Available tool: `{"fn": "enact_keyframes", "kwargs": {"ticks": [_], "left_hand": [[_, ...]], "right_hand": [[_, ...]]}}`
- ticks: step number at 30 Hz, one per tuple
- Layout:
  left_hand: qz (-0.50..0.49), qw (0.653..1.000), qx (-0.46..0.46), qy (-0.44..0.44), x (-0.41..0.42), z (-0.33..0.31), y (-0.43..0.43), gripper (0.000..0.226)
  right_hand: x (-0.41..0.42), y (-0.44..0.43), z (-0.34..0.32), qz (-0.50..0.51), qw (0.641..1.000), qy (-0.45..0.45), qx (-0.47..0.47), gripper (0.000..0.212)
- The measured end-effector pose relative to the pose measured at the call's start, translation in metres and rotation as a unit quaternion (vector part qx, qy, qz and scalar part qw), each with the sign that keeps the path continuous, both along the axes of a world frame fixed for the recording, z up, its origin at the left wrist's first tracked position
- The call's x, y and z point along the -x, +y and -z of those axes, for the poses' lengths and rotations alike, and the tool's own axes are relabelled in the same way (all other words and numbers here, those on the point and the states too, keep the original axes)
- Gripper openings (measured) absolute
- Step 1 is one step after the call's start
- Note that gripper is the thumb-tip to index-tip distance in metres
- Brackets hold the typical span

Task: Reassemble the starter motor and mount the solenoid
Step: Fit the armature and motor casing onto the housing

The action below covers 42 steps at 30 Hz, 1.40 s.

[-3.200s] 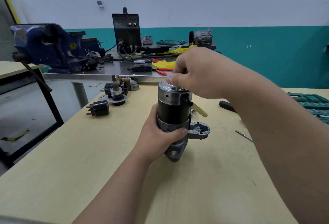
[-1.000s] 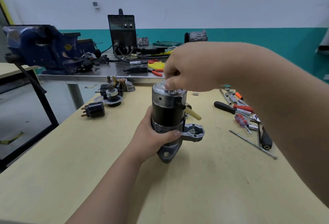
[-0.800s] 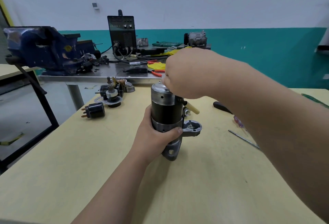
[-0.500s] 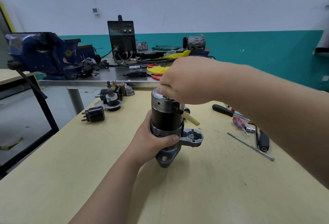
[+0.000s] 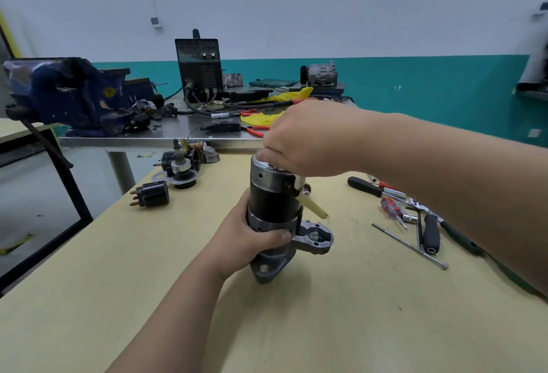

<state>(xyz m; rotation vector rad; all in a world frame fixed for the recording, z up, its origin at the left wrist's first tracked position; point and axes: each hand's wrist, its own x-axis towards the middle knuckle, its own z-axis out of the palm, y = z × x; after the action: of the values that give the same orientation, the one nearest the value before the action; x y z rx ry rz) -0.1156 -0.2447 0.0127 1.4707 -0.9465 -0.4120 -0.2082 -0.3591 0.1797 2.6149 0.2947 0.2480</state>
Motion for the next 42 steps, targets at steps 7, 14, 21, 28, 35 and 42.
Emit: {"fn": "enact_keyframes", "kwargs": {"ticks": [7,14,21,28,35,42], "left_hand": [[-0.207,0.978,0.026,-0.025,0.031,0.008,-0.019,0.073],[0.015,0.999,-0.033,0.008,0.000,-0.002,0.006,0.061],[-0.114,0.993,0.029,0.009,0.017,0.012,-0.004,0.063],[-0.019,0.999,0.015,0.029,0.011,0.008,0.010,0.067],[-0.038,0.999,0.009,0.012,0.015,0.012,0.008,0.069],[-0.050,0.999,0.017,0.013,0.016,0.016,0.011,0.066]], "right_hand": [[-0.013,-0.001,-0.002,0.148,0.988,0.002,-0.044,0.038],[0.001,-0.006,-0.002,-0.078,0.997,0.001,0.012,0.028],[0.003,0.011,0.011,0.134,0.967,-0.074,-0.203,0.034],[0.008,-0.010,0.084,0.000,0.786,-0.045,-0.617,0.090],[0.001,-0.002,0.089,-0.030,0.721,-0.130,-0.680,0.084],[0.003,-0.004,0.067,-0.006,0.810,-0.038,-0.585,0.072]]}}
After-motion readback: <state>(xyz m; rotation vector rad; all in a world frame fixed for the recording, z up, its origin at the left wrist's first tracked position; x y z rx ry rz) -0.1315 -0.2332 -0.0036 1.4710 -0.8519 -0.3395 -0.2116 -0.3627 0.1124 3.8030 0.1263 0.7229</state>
